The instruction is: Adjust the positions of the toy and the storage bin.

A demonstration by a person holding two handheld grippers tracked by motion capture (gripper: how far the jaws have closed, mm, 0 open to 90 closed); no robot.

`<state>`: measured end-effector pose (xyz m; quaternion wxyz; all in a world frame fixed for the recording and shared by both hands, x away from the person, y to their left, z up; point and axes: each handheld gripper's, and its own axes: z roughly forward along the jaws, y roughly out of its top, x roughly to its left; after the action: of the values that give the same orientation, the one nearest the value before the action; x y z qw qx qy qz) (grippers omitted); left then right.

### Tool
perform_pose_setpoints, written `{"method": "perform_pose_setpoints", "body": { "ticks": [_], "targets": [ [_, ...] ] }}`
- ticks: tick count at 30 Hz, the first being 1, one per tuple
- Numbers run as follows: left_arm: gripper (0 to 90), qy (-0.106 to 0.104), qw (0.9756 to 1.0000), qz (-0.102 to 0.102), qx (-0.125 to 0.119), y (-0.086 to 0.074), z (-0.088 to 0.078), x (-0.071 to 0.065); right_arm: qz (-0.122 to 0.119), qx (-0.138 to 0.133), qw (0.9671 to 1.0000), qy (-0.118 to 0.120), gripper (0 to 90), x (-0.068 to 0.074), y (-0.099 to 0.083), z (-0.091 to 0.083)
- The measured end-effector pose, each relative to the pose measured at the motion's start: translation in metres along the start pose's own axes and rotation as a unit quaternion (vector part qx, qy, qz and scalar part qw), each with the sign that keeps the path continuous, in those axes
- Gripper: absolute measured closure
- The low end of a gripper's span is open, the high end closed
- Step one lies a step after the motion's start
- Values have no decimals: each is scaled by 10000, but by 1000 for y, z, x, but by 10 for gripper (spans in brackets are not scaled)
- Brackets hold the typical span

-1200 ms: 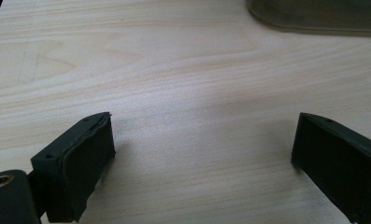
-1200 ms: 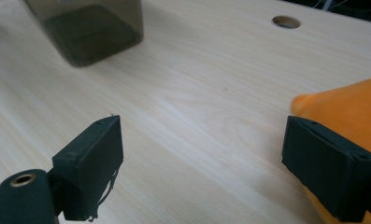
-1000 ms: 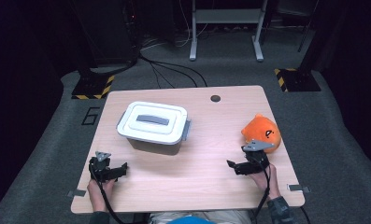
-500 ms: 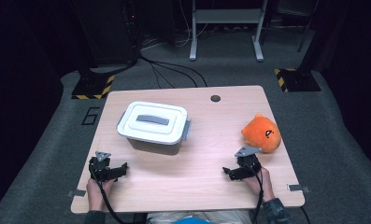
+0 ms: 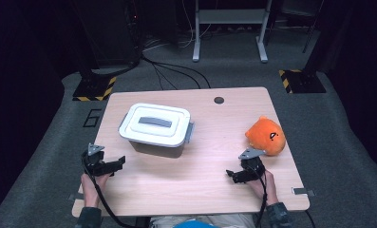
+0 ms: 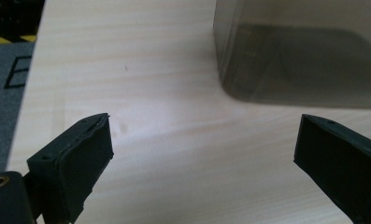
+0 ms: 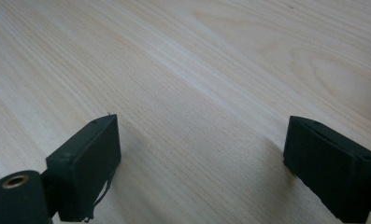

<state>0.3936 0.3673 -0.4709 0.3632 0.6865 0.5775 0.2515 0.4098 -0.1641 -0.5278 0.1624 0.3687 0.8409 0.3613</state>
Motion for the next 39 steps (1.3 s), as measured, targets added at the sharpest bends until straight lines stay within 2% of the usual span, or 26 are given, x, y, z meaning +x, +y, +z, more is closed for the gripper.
{"method": "perform_pose_setpoints", "body": {
  "ticks": [2,7,12,20,22,24,25,26,27,28,31,34,39],
  "targets": [
    [58,54,9999,83,-35,10,-4,-1,-2,-1,10000,-1,101,0,0,0],
    [66,-16,9997,171,-191,36,-12,-4,-6,-6,10000,-13,105,-1,0,0],
    [72,-25,9993,283,-239,57,-12,-6,-4,-6,10000,-20,108,-1,0,0],
    [19,-117,9995,203,-223,82,-2,-6,14,-11,10000,-21,115,-1,0,0],
    [11,-76,9995,218,-208,88,2,-6,3,-16,10000,-20,118,-1,0,0],
    [24,-146,9994,258,-179,94,6,-5,22,-25,10000,-18,122,-1,0,0],
    [65,-201,9992,307,-144,96,7,-5,16,-23,10000,-27,122,-1,0,0],
    [165,-229,9988,409,-126,98,9,-5,17,-24,10000,-27,123,-1,0,0],
    [246,-191,9986,474,-102,99,12,-6,18,-24,10000,-29,123,-1,0,0],
    [283,-136,9985,523,-66,99,14,-7,16,-25,10000,-31,124,-1,0,0],
    [341,-212,9982,560,33,100,21,-8,24,-33,10000,-26,128,-1,0,0],
    [383,-369,9979,541,8,100,23,-6,18,-32,10000,-24,129,-1,0,0],
    [541,-786,9955,534,-58,97,22,-3,26,-38,10000,-29,135,-1,0,0]
  ]
}}
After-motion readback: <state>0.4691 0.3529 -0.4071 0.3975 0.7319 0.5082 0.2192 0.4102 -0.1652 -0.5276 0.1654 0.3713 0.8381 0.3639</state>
